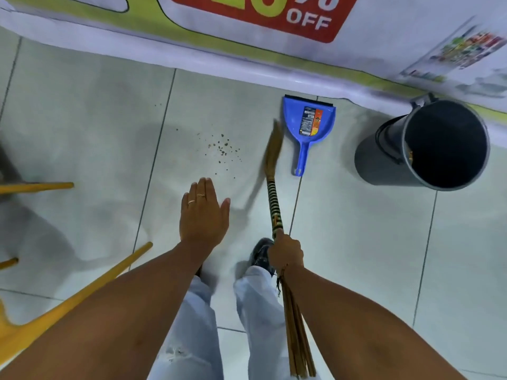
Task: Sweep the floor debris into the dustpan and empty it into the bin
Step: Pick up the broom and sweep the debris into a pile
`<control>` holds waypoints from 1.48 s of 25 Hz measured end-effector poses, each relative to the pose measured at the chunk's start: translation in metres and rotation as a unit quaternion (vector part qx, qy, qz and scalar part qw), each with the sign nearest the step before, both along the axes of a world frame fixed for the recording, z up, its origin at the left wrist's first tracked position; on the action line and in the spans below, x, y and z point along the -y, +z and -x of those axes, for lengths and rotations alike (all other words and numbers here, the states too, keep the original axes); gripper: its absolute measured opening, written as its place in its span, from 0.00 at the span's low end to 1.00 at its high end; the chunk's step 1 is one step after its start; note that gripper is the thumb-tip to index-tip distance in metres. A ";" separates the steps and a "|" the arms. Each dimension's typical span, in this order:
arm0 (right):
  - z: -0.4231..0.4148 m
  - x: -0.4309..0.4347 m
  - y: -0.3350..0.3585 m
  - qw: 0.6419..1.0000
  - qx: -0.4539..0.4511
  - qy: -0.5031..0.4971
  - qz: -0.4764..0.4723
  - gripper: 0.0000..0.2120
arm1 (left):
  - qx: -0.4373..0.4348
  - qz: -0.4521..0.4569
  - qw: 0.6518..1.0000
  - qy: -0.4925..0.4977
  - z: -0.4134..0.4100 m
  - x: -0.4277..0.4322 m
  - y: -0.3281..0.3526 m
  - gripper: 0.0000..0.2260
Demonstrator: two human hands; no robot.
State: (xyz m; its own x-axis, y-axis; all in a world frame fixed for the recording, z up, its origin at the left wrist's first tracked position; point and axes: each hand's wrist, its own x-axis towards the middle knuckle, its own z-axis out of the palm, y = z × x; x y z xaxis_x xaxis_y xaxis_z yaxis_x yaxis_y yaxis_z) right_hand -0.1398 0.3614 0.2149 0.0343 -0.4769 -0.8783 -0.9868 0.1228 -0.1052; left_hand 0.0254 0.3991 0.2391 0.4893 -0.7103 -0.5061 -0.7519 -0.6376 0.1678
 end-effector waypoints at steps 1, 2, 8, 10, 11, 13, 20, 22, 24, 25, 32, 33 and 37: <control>-0.010 -0.006 -0.005 1.000 0.003 0.019 0.001 0.19 | -0.001 0.000 1.000 0.000 -0.005 -0.005 -0.002 0.28; -0.024 -0.014 -0.008 0.999 0.006 0.037 0.002 0.19 | -0.001 0.000 1.000 -0.003 -0.012 -0.013 -0.005 0.28; -0.107 -0.049 -0.019 0.999 0.031 0.035 0.004 0.19 | 0.003 -0.001 1.000 -0.010 -0.061 -0.047 -0.004 0.28; -0.129 -0.057 -0.017 0.999 0.038 0.032 0.006 0.19 | 0.007 0.002 1.000 -0.010 -0.079 -0.055 -0.004 0.28; -0.137 -0.062 -0.014 0.998 0.044 0.032 0.012 0.19 | 0.009 0.003 1.000 -0.010 -0.087 -0.059 -0.004 0.28; -0.143 -0.074 -0.003 0.997 0.062 0.025 0.032 0.21 | 0.012 0.005 1.000 -0.010 -0.099 -0.067 -0.003 0.28; -0.115 -0.127 0.026 0.989 0.008 -0.122 0.079 0.24 | -0.006 0.015 1.000 0.005 -0.128 -0.091 0.010 0.28; -0.111 -0.139 0.026 0.988 -0.039 -0.143 0.040 0.20 | -0.013 0.018 1.000 0.008 -0.130 -0.093 0.010 0.28; -0.121 -0.150 0.021 0.991 -0.049 -0.127 -0.008 0.17 | -0.019 0.013 1.000 0.011 -0.134 -0.098 0.006 0.28; -0.131 -0.155 0.018 0.991 -0.044 -0.122 -0.024 0.17 | -0.023 0.009 1.000 0.014 -0.137 -0.101 0.003 0.28; -0.199 -0.169 -0.001 0.992 0.005 -0.118 -0.049 0.16 | -0.008 0.006 1.000 -0.001 -0.174 -0.110 -0.005 0.28; -0.207 -0.168 -0.002 0.992 0.010 -0.118 -0.048 0.16 | 0.001 0.009 1.000 -0.006 -0.181 -0.110 -0.004 0.28; -0.237 -0.160 -0.004 0.993 0.030 -0.106 -0.041 0.17 | 0.019 0.008 1.000 -0.008 -0.205 -0.105 0.002 0.28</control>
State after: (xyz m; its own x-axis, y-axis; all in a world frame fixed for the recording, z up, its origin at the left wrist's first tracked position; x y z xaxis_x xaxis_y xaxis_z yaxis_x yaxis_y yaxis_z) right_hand 0.0972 0.5210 0.2108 -0.0052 -0.4058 -0.9139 -0.9298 0.3383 -0.1449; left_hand 0.2300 0.5038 0.2411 0.4962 -0.7255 -0.4769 -0.7677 -0.6232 0.1492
